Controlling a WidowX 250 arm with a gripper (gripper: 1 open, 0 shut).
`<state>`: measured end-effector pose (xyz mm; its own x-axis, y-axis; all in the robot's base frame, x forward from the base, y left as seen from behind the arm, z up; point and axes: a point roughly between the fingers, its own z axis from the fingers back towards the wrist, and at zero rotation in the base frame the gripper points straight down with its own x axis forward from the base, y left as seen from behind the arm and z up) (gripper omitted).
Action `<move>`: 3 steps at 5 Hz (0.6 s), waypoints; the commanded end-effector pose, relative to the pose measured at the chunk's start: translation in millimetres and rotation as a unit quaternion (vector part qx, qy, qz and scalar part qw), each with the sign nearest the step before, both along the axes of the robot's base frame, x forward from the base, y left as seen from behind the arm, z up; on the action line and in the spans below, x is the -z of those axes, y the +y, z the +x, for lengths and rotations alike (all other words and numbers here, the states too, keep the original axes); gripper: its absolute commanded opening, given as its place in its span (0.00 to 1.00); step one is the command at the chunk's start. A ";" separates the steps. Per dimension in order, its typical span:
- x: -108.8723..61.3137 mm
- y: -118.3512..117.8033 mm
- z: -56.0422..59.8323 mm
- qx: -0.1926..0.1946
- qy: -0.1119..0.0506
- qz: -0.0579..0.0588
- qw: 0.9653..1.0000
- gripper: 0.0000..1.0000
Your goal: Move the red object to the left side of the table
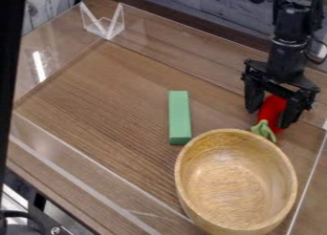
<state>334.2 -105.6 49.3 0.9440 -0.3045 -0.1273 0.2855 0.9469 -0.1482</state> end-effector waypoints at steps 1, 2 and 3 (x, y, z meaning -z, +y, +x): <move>-30.4 2.8 0.9 0.050 -0.036 -0.010 0.998 0.00; -27.9 -0.7 -9.2 0.047 -0.034 -0.011 0.998 0.00; -27.7 -5.3 -16.2 0.048 -0.031 -0.011 0.998 1.00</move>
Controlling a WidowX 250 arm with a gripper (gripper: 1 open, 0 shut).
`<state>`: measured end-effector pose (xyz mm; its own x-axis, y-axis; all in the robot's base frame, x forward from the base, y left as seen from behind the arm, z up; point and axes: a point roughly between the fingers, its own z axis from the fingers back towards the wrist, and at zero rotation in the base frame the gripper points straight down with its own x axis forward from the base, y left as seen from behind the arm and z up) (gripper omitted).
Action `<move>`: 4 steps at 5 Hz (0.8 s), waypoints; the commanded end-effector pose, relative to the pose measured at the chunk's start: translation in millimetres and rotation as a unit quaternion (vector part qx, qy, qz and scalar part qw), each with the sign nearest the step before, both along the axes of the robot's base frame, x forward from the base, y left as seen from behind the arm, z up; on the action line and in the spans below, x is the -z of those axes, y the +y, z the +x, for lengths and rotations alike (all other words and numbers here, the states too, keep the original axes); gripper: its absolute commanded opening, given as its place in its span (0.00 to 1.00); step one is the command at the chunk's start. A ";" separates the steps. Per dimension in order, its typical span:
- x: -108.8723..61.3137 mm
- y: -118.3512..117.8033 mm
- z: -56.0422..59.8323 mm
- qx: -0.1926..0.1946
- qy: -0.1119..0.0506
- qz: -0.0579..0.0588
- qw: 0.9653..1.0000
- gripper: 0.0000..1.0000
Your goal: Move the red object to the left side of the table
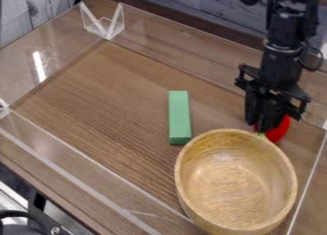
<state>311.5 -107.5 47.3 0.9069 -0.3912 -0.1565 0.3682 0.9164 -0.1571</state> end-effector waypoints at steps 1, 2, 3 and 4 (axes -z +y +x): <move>-25.7 -7.9 11.1 0.002 -0.046 -0.014 0.999 1.00; -17.4 -8.6 18.6 0.009 -0.045 -0.012 0.999 0.00; -5.4 -9.3 19.5 0.016 -0.038 -0.005 0.999 0.00; -5.4 -9.9 15.3 0.015 -0.040 -0.001 0.999 1.00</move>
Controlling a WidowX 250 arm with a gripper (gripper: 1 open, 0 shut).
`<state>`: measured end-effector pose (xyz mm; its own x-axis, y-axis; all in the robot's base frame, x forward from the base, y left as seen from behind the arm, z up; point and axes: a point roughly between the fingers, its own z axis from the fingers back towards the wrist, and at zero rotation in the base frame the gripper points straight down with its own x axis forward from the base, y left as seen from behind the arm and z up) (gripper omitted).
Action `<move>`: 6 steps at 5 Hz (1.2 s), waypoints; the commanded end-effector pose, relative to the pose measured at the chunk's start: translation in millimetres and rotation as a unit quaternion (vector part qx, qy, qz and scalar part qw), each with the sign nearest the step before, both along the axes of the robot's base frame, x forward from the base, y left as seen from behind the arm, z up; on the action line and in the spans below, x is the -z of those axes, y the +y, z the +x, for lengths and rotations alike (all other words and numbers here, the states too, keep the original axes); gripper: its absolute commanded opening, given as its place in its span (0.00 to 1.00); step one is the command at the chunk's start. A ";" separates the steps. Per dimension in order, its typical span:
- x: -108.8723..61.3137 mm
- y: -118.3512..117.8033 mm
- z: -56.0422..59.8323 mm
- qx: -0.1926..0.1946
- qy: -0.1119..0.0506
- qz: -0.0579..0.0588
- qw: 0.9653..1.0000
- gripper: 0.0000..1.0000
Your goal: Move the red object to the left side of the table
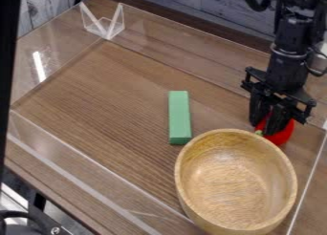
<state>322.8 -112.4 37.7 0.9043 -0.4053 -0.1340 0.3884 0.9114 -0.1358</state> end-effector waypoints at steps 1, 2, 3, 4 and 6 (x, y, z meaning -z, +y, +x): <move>-26.7 4.1 -4.1 -0.008 -0.033 -0.004 0.999 1.00; -27.1 12.6 -7.4 -0.009 -0.036 -0.004 0.999 0.00; -29.5 15.1 -1.3 -0.012 -0.042 -0.003 0.999 0.00; -34.5 16.7 3.8 -0.015 -0.046 -0.005 0.999 1.00; -27.2 20.7 10.7 0.008 -0.051 -0.005 0.999 0.00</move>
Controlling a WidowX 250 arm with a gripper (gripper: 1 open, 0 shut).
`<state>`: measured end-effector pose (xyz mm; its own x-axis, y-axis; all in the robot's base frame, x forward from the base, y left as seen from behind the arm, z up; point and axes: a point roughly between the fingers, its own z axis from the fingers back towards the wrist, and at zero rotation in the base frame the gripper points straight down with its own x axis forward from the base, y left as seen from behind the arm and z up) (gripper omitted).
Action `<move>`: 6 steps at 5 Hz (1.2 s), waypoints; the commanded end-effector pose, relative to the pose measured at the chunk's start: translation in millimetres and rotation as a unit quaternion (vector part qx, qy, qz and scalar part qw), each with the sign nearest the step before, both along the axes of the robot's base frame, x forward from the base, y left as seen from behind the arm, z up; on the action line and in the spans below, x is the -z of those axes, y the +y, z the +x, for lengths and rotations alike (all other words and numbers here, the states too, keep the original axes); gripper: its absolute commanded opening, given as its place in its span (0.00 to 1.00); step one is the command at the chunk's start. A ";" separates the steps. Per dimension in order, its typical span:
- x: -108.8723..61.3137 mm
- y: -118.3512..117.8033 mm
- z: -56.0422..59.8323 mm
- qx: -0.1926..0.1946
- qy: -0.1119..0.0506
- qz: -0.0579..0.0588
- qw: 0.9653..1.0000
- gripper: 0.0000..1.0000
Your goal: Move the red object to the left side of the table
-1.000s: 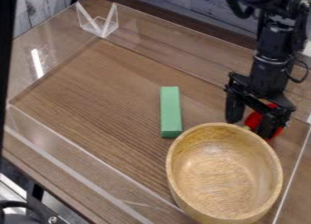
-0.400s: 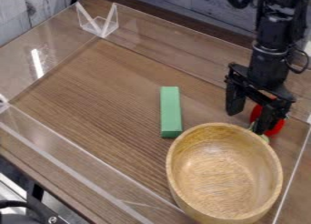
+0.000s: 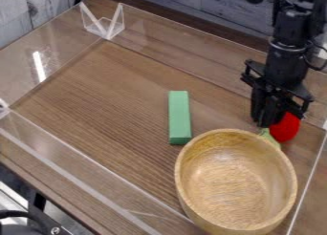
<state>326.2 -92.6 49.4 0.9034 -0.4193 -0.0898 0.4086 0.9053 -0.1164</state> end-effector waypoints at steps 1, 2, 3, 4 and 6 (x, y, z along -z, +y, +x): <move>-43.5 11.5 6.1 -0.022 -0.062 0.007 0.998 0.00; -74.2 30.9 1.2 -0.064 -0.100 0.023 0.993 0.00; -64.0 4.0 1.2 -0.096 -0.101 0.018 0.990 0.00; -45.4 -16.7 -0.3 -0.109 -0.092 0.014 0.990 1.00; -78.5 -15.8 -4.1 -0.121 -0.120 0.018 0.985 0.00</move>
